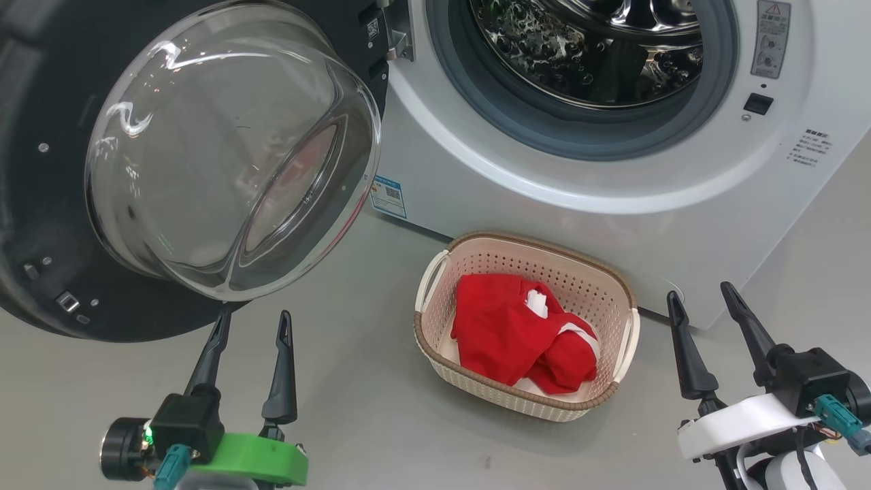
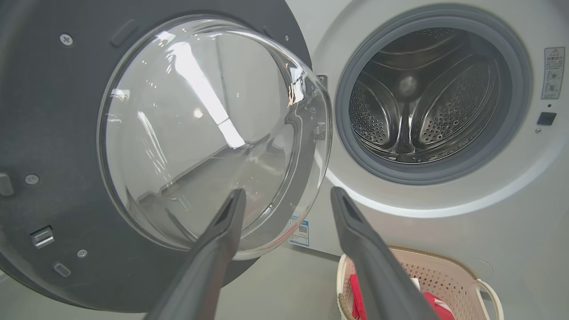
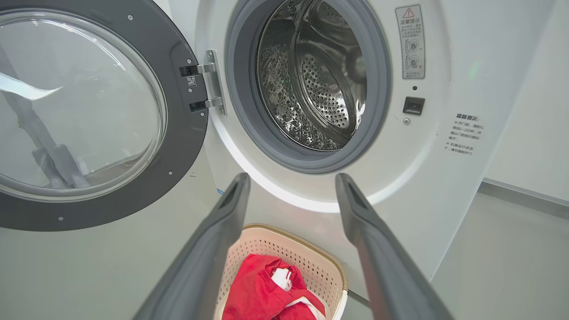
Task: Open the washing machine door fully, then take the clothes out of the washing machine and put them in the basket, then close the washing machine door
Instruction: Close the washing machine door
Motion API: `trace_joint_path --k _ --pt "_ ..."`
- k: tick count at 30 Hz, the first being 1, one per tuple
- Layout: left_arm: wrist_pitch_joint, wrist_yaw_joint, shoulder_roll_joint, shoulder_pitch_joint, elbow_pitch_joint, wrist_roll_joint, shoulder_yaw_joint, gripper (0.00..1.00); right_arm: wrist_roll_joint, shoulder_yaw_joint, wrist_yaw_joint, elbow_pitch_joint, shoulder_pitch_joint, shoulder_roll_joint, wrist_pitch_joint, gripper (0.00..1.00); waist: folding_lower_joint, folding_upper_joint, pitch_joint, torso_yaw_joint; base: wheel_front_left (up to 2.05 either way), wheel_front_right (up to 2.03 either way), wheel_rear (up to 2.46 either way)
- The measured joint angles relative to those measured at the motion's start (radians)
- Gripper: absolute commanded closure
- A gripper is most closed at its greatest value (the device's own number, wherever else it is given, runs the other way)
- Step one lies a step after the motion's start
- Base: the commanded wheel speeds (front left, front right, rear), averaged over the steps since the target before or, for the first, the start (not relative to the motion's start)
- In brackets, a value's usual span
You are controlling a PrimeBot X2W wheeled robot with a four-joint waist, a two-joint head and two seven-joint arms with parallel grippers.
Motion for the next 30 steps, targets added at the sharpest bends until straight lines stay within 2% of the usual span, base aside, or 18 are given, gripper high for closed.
trace_joint_path --k 11,12,13,24,28,30 --pt "-0.006 0.003 0.000 0.012 0.001 -0.006 0.005 0.00 0.000 0.004 0.000 0.000 0.000 0.002 0.002 0.00 0.0000 0.0000 -0.010 0.000 0.00 0.00 0.00" --pt "-0.006 0.003 0.000 0.012 0.001 -0.006 0.005 0.61 0.000 0.004 0.000 0.000 0.000 0.002 0.002 0.00 0.0000 0.0000 -0.011 -0.001 0.00 0.00 0.00" --pt "-0.006 0.003 0.000 0.013 0.001 -0.006 0.006 1.00 0.000 0.005 0.000 0.000 0.000 0.002 0.002 0.00 0.0000 0.0000 -0.012 -0.002 0.00 0.00 0.00" --pt "-0.011 0.002 -0.001 0.014 -0.029 -0.022 0.000 1.00 0.000 0.006 -0.001 -0.003 0.000 0.005 0.011 0.00 0.0000 0.0000 -0.012 -0.006 0.00 0.00 0.00" --pt "-0.019 -0.033 -0.002 0.014 -0.077 -0.110 0.001 1.00 0.000 0.004 -0.002 -0.006 0.000 0.003 0.011 0.00 0.0000 0.0000 -0.010 -0.003 0.00 0.00 0.00" --pt "-0.025 -0.060 -0.002 0.014 -0.111 -0.202 0.005 1.00 0.000 0.004 -0.002 -0.008 0.000 0.003 0.012 0.00 0.0000 0.0000 -0.009 -0.001 0.00 0.00 0.00"
